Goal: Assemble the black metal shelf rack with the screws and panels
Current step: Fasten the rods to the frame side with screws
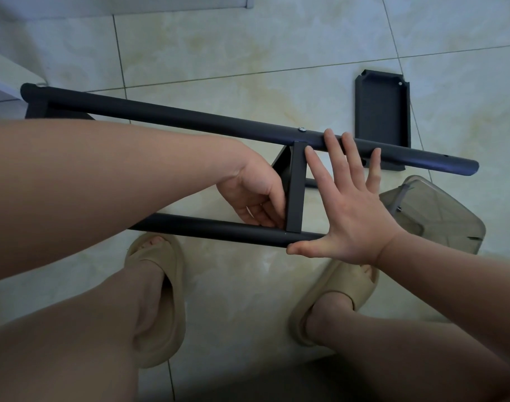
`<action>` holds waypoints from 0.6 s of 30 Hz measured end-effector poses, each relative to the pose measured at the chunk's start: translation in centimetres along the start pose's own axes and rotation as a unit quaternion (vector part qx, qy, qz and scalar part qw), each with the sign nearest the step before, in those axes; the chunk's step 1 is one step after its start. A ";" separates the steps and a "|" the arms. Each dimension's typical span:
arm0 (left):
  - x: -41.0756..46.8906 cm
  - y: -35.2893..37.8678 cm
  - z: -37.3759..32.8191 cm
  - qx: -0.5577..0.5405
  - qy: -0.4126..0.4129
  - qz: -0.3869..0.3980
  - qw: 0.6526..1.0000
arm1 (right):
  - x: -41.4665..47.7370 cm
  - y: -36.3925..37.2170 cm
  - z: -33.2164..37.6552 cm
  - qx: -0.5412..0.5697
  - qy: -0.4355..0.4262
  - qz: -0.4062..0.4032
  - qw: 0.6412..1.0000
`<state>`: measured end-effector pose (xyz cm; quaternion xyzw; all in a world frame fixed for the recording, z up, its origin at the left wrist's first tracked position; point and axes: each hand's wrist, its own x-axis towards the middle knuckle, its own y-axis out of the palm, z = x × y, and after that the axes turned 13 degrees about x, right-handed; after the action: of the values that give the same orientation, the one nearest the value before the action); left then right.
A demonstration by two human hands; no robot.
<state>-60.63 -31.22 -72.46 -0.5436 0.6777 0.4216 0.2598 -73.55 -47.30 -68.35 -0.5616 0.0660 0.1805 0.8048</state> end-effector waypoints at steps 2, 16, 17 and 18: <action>0.0 0.2 0.1 0.014 -0.006 -0.006 1.000 | 0.0 0.0 0.0 0.001 0.000 0.000 1.000; 0.2 0.2 0.2 0.011 -0.004 -0.014 1.000 | 0.0 0.1 0.0 0.003 -0.002 -0.002 1.000; 0.2 0.2 0.2 0.024 -0.010 -0.019 0.999 | 0.0 0.1 0.0 0.002 -0.002 -0.002 1.000; 0.2 0.1 0.3 0.036 -0.015 -0.023 0.999 | 0.0 0.1 0.0 0.002 -0.001 -0.002 1.000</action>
<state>-60.76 -31.09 -72.71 -0.5430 0.6756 0.3988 0.2995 -73.53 -47.29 -68.43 -0.5598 0.0644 0.1796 0.8063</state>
